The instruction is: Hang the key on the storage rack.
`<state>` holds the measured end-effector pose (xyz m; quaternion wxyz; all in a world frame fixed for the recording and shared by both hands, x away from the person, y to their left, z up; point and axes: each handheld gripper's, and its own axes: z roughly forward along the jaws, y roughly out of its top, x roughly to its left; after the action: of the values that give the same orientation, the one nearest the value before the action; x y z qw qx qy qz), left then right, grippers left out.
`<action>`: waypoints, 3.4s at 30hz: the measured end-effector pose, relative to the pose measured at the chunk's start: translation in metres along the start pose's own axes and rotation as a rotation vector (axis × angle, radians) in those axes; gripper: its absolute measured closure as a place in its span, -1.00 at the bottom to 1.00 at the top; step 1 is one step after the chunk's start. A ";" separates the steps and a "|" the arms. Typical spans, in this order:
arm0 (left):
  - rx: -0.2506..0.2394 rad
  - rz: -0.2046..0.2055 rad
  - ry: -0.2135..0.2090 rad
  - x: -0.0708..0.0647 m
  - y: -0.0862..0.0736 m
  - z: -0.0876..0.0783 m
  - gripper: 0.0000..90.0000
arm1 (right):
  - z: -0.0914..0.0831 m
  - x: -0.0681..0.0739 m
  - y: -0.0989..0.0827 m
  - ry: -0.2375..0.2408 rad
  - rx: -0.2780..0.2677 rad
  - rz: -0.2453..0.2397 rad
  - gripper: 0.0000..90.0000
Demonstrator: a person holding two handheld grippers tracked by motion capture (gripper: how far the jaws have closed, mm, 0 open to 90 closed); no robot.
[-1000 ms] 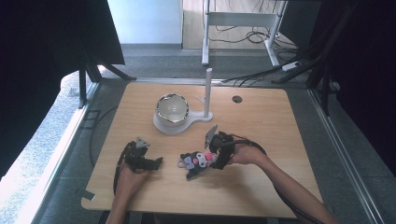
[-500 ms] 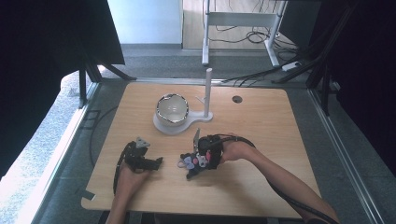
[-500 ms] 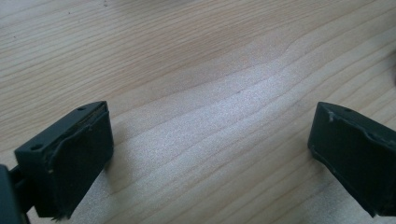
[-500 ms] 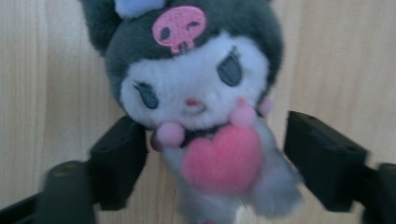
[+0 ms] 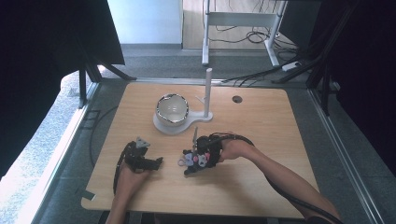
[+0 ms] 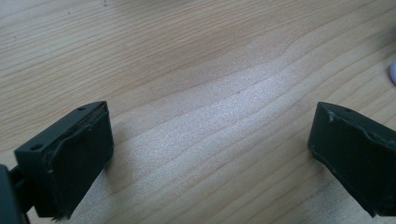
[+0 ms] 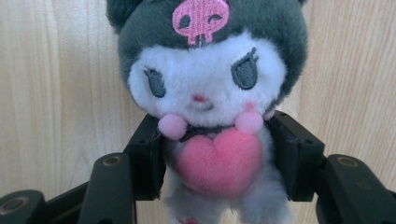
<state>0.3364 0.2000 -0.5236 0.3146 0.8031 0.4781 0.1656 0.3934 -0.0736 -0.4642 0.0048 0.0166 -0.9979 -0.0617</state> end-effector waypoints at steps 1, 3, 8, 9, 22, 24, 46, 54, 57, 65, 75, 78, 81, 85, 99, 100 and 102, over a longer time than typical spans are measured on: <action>0.000 0.000 0.000 0.000 0.000 0.000 -1.00 | -0.002 0.000 -0.001 0.002 -0.003 0.009 -0.04; 0.000 0.000 0.000 0.000 0.000 0.000 -1.00 | -0.005 -0.001 -0.003 0.007 -0.013 0.019 -0.04; 0.001 0.001 0.000 0.000 0.000 0.000 -1.00 | -0.017 -0.003 -0.009 0.009 -0.044 0.045 -0.04; 0.001 0.001 0.000 0.000 0.000 0.000 -1.00 | -0.022 -0.004 -0.012 0.008 -0.053 0.045 -0.04; 0.001 0.005 0.002 0.000 0.000 0.000 -1.00 | -0.052 -0.014 -0.036 -0.004 -0.094 0.130 -0.04; 0.001 0.005 0.001 0.000 0.000 0.000 -1.00 | -0.056 -0.016 -0.040 -0.011 -0.097 0.143 -0.04; 0.001 0.005 0.001 0.000 0.000 0.000 -1.00 | -0.103 -0.040 -0.086 -0.073 -0.128 0.275 -0.04; 0.001 0.005 0.001 0.000 0.000 0.000 -1.00 | -0.122 -0.050 -0.101 -0.095 -0.146 0.333 -0.04; 0.002 0.005 0.000 0.000 0.000 0.000 -1.00 | -0.130 -0.054 -0.106 -0.095 -0.161 0.352 -0.04; 0.002 0.005 0.000 0.000 0.000 0.000 -1.00 | -0.150 -0.064 -0.118 -0.115 -0.190 0.404 -0.04; 0.005 0.006 -0.002 0.001 0.000 0.000 -1.00 | -0.175 -0.079 -0.126 -0.141 -0.220 0.468 -0.04; 0.005 0.005 -0.001 0.000 0.000 0.000 -1.00 | -0.182 -0.085 -0.126 -0.154 -0.231 0.490 -0.04; 0.005 0.006 -0.002 0.001 0.000 0.000 -1.00 | -0.188 -0.090 -0.126 -0.157 -0.247 0.508 -0.04; 0.007 0.008 -0.002 0.001 0.000 0.000 -1.00 | -0.193 -0.096 -0.125 -0.166 -0.252 0.526 -0.04; 0.008 0.005 -0.003 0.001 0.000 -0.001 -1.00 | -0.207 -0.115 -0.115 -0.191 -0.269 0.553 -0.04; 0.008 0.005 -0.003 0.001 0.000 -0.001 -1.00 | -0.208 -0.116 -0.114 -0.191 -0.269 0.551 -0.04; 0.008 0.005 -0.003 0.001 0.000 -0.001 -1.00 | -0.209 -0.117 -0.112 -0.195 -0.265 0.558 -0.04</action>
<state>0.3365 0.2006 -0.5231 0.3119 0.8058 0.4761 0.1632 0.5167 -0.2068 -0.2710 -0.0722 -0.2641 -0.9430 -0.1889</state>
